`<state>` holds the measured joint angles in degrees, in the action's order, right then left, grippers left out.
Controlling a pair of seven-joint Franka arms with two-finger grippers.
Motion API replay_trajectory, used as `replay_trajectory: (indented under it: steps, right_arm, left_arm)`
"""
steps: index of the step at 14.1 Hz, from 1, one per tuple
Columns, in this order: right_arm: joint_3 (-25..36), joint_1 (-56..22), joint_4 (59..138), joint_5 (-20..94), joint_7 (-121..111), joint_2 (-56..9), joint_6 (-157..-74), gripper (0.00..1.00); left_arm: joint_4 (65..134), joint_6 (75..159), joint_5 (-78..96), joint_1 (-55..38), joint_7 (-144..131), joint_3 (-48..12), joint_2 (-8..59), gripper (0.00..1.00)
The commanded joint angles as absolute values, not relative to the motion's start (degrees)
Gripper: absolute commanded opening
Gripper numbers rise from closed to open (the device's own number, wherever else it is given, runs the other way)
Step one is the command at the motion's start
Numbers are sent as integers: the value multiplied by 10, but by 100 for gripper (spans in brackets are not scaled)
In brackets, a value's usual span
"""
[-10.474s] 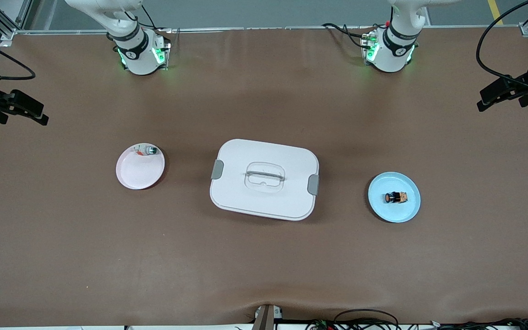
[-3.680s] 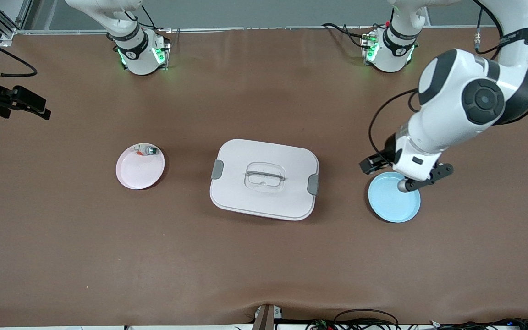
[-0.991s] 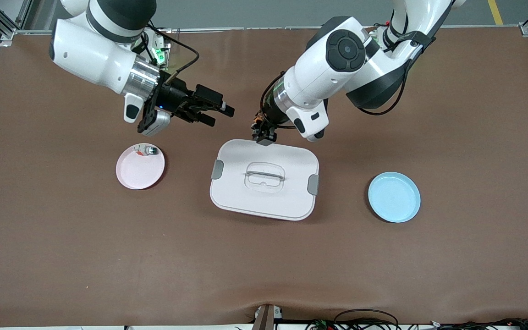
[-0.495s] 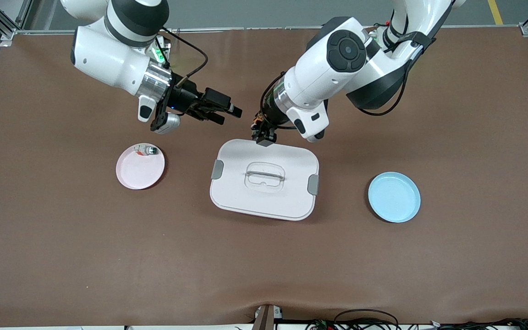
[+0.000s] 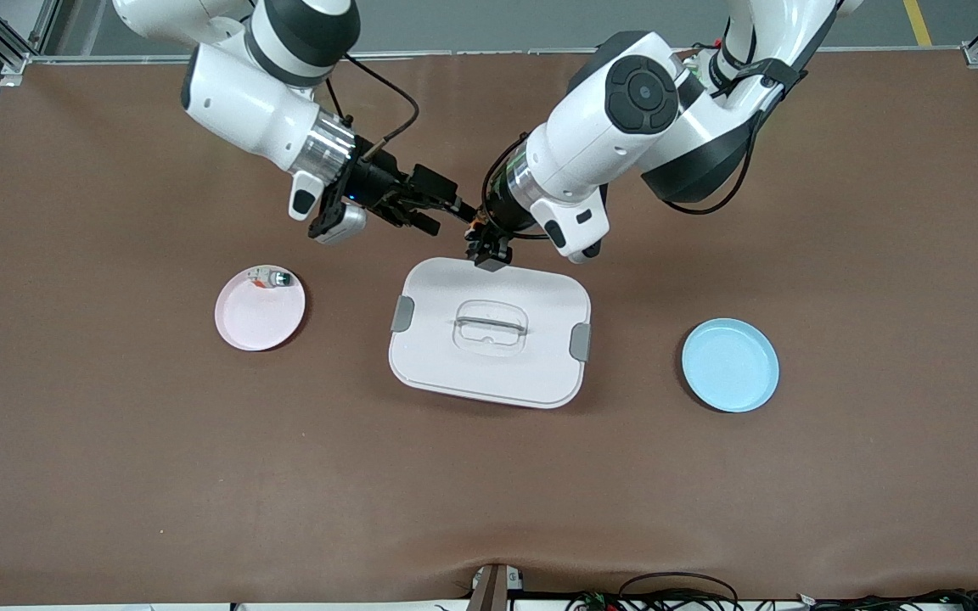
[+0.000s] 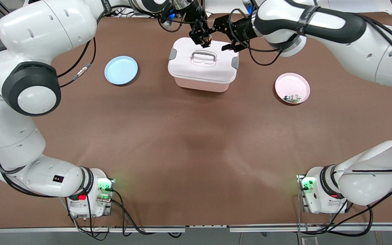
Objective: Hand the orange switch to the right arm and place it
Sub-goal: 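Bring the right gripper to the switch held by the left gripper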
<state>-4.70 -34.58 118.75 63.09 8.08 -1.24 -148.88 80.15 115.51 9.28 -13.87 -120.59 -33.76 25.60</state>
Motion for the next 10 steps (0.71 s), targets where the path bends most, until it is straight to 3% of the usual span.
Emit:
replay_trajectory:
  steps: [1,10]
  right_arm:
    - [-41,-355,1173,650,62,-26,-1501,100]
    - [-41,-374,1152,654,66,-48,-1528,100]
  left_arm:
    - [787,1154,90,-145,-1215,-336,267,2]
    - [787,1154,90,-145,-1216,-336,267,3]
